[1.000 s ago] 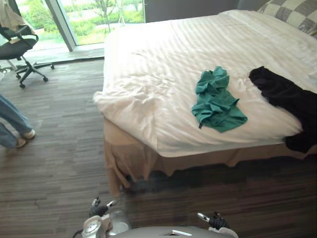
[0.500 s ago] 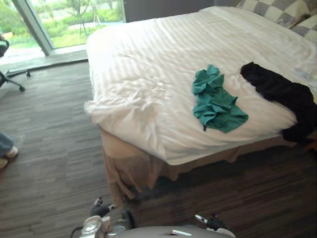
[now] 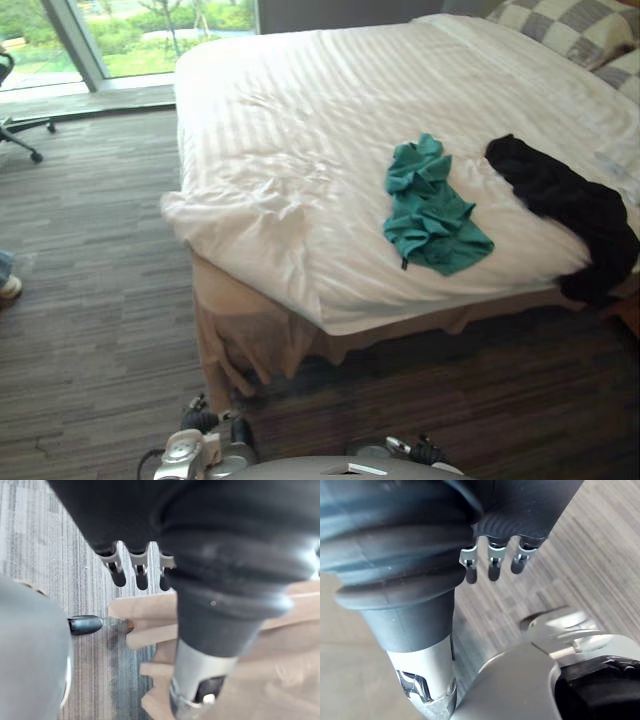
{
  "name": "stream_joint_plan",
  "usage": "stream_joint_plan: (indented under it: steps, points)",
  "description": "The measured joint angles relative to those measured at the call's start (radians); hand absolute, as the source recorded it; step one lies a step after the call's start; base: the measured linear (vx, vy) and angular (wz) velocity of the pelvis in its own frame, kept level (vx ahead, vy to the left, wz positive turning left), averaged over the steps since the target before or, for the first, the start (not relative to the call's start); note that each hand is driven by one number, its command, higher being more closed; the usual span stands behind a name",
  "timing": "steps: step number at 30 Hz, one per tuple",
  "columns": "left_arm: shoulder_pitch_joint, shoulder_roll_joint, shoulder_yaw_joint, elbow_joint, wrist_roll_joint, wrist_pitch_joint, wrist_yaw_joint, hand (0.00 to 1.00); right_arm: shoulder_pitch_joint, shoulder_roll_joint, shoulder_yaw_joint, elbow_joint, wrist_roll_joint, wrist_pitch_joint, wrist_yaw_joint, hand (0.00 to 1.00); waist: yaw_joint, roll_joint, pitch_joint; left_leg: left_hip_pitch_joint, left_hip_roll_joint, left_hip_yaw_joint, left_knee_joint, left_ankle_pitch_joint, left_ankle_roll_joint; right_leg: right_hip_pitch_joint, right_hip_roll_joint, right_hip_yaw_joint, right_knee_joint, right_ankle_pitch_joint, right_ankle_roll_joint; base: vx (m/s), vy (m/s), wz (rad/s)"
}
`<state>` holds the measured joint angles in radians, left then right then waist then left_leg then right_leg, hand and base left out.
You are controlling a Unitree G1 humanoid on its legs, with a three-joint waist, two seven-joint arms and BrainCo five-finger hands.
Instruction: Tidy the bed and pick cloth on bed and put in laundry
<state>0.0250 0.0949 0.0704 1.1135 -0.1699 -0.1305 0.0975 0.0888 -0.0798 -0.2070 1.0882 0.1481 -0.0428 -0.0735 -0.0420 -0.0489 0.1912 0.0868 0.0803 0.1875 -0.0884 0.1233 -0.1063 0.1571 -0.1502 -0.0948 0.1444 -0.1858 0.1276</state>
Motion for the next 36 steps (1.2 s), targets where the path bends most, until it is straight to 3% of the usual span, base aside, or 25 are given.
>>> stream_joint_plan:
  steps: [4,8,13,19,22,29,36]
  points:
    - [0.008,0.001,0.047,0.008,-0.063,-0.001,0.005,0.0,-0.007,0.001,0.0,0.035,-0.021,0.0,-0.001,0.0,0.025,-0.015,-0.009,-0.005,-0.007,-0.035,-0.001,-0.002,-0.002,0.035,-0.001,-0.047,-0.028,-0.002,0.0,0.06,-0.041,0.36]
    - [0.017,0.0,0.117,0.018,-0.107,0.0,0.007,0.0,-0.009,0.002,-0.003,0.041,-0.036,-0.001,-0.001,0.0,0.025,-0.017,-0.011,-0.009,-0.018,-0.064,-0.001,-0.003,-0.002,0.059,-0.006,-0.083,-0.045,-0.006,0.001,0.01,-0.031,0.23]
    - [0.018,0.018,0.33,0.0,-0.229,-0.006,0.056,0.0,-0.01,0.014,-0.048,0.069,-0.035,-0.007,-0.003,0.0,0.034,-0.029,-0.019,-0.035,-0.032,-0.096,-0.001,-0.006,0.003,0.066,-0.014,-0.124,-0.064,-0.006,0.003,0.01,-0.021,0.22]
    - [-0.026,0.15,0.562,-0.105,-0.436,-0.079,0.149,0.0,0.005,0.024,-0.052,0.067,-0.033,-0.025,-0.027,0.0,0.064,-0.05,-0.022,-0.059,-0.063,-0.138,-0.001,-0.019,0.009,0.088,-0.031,-0.171,-0.09,-0.004,0.009,0.05,-0.026,0.24]
    - [-0.061,0.225,0.64,-0.185,-0.487,-0.122,0.212,0.0,0.013,0.031,-0.05,0.062,-0.034,-0.033,-0.04,0.0,0.073,-0.055,-0.024,-0.066,-0.061,-0.157,-0.001,-0.028,0.005,0.087,-0.024,-0.17,-0.081,0.005,0.005,0.06,-0.047,0.12]
    - [-0.131,0.333,0.617,-0.506,-0.423,-0.179,0.369,0.0,0.058,0.031,-0.006,0.0,-0.035,-0.046,-0.038,0.0,0.096,-0.039,-0.015,-0.044,-0.026,-0.163,0.0,-0.047,0.006,0.07,0.007,-0.157,-0.023,0.054,-0.043,0.03,-0.022,0.03]
    - [-0.219,0.4,0.423,-0.773,-0.108,-0.178,0.437,0.0,0.078,0.029,0.006,-0.019,-0.016,-0.063,-0.014,0.0,0.092,-0.026,-0.022,-0.031,-0.029,-0.153,0.001,-0.048,0.011,0.048,-0.002,-0.116,0.027,0.059,-0.051,0.04,-0.004,-0.04]
